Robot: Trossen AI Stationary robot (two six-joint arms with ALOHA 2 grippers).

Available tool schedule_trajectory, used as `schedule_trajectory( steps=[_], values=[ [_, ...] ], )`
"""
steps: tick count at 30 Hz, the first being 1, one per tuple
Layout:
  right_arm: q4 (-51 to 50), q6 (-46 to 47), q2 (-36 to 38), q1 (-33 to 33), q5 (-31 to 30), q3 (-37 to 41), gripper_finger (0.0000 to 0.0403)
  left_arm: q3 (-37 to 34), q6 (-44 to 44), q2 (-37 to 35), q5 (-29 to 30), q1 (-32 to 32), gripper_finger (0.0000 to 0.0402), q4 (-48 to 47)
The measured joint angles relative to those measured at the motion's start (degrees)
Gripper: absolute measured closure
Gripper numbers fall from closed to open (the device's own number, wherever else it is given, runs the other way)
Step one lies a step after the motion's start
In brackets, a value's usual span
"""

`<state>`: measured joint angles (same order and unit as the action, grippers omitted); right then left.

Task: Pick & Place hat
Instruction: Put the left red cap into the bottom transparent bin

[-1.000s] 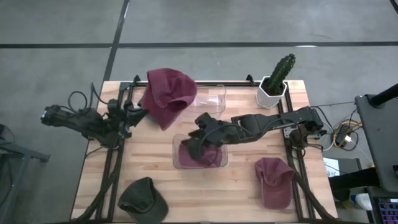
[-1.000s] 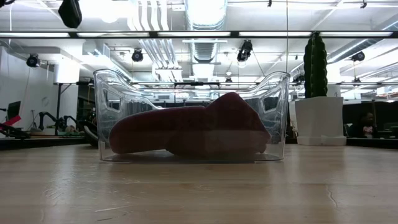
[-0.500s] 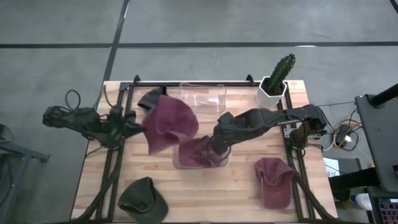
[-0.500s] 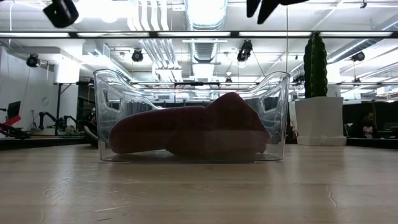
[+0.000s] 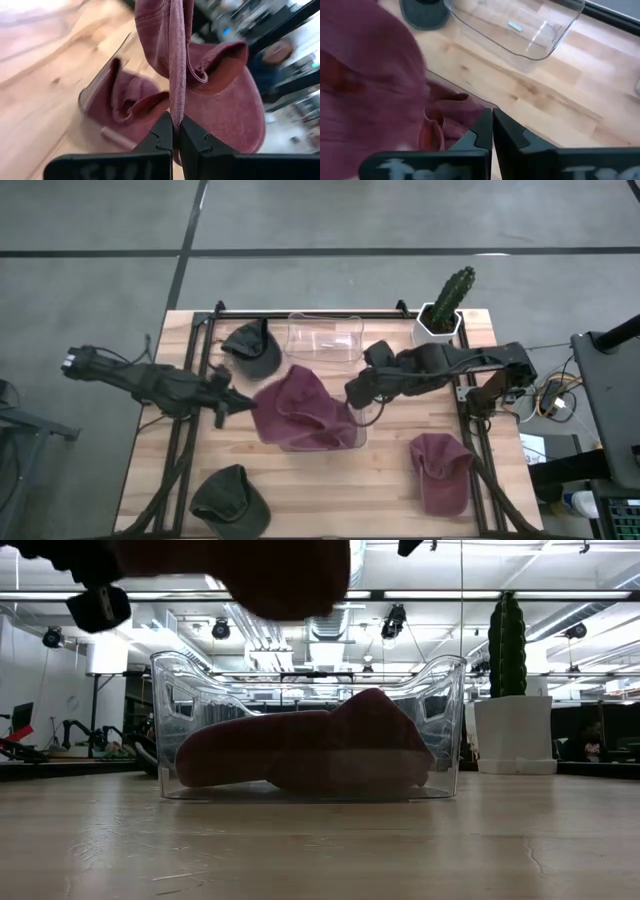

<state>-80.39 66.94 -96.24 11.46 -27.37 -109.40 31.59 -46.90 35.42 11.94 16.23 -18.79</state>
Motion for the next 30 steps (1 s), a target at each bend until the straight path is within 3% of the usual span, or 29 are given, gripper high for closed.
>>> schedule_trajectory(
  steps=[5, 14, 23, 30],
  values=[
    [0.5, -0.9, 0.6, 0.2, -1.2, 0.0, 0.0394, -0.1, -0.2, 8.1, -1.6, -0.8, 0.0395, 3.2],
    [1.9, -7.9, 0.6, 0.3, -1.2, 0.0, 0.0394, 0.0, -1.6, 20.4, -8.5, -5.3, 0.0396, 19.2],
    [3.7, -11.8, 0.6, 0.3, -1.3, 0.0, 0.0394, 0.0, -1.8, 27.8, -18.2, -12.0, 0.0394, 19.8],
    [4.6, -12.1, 0.5, 0.3, -2.8, 0.0, 0.0394, 0.0, -2.8, 29.6, -18.6, -13.1, 0.0378, 20.3]
  ],
)
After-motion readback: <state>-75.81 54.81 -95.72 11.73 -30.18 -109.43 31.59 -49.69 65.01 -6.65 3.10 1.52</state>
